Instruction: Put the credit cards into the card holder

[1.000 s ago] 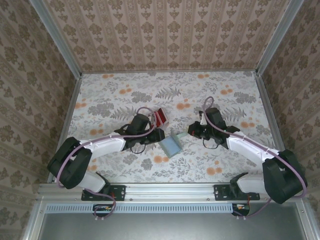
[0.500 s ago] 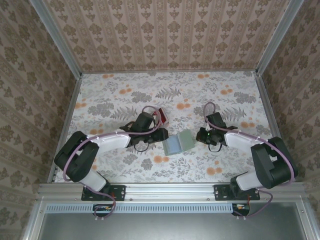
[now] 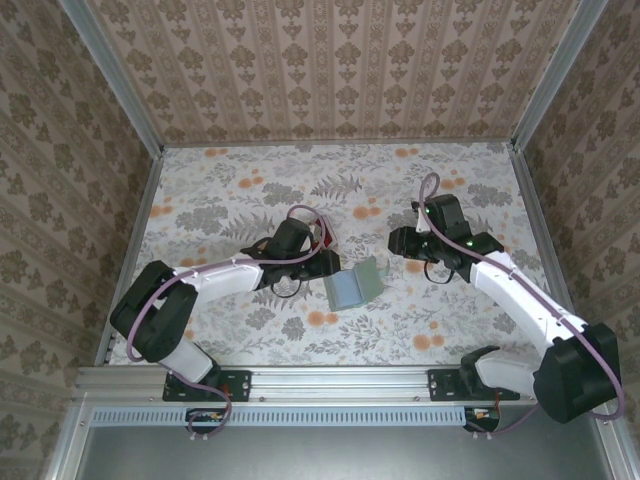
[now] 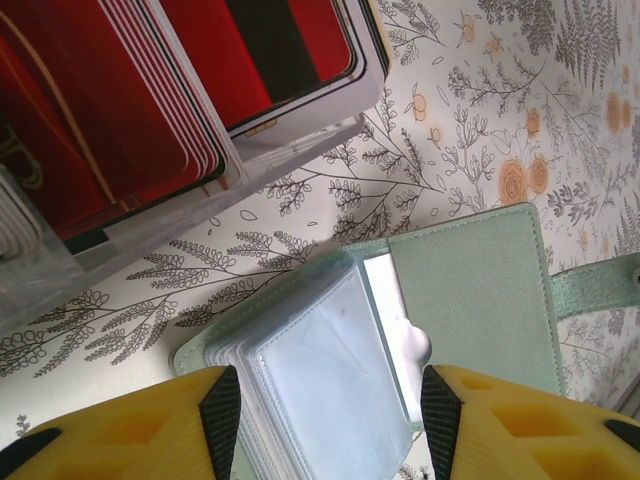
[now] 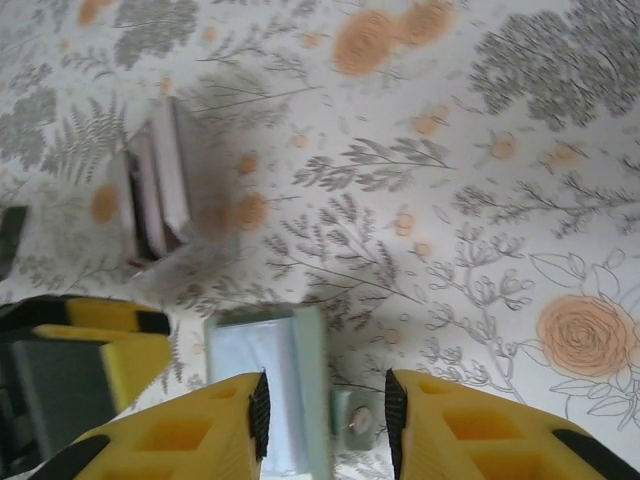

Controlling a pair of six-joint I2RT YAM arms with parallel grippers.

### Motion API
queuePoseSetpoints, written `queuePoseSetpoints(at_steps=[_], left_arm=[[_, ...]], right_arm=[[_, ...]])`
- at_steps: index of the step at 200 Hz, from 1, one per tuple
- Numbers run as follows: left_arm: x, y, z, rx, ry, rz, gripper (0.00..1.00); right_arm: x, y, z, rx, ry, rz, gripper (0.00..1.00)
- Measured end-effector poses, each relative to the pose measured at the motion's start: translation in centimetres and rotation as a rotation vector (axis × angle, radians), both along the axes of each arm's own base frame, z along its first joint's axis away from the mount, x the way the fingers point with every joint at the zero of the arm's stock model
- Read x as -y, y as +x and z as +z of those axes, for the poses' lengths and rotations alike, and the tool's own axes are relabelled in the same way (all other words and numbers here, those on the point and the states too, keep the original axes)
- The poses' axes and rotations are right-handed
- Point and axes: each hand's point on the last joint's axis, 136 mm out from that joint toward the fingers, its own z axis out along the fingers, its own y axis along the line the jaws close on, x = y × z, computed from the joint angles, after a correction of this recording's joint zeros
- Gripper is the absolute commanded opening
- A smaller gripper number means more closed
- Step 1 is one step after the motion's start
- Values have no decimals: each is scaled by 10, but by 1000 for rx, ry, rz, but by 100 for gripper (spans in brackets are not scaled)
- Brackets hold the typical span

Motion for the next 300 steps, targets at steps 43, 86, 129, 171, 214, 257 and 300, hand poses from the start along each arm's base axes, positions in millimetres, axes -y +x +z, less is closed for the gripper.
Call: queuePoseSetpoints(at_steps=[43, 86, 129, 171, 214, 257, 300], left_arm=[[-4, 0, -3, 0, 23, 4, 53], [-14, 5, 3, 25, 26, 39, 53], [-24, 6, 3, 30, 35, 64, 53], [-26, 5, -1, 25, 41, 65, 53], [-26, 5, -1, 25, 41, 65, 53], [-27, 3, -4, 21, 44, 66, 53], [-38, 0, -16, -2, 64, 82, 53]], right_arm=[[-61, -24, 17, 20, -5, 216, 33], [-84, -39, -49, -141, -70, 297, 32], [-63, -48, -129, -304, -205, 261, 34], [-66, -46, -141, -307, -203, 261, 45], [-80, -50, -131, -271, -194, 297, 56], [-99, -50, -126, -224, -237, 330, 71], [-112, -51, -140, -215, -323, 353, 82]])
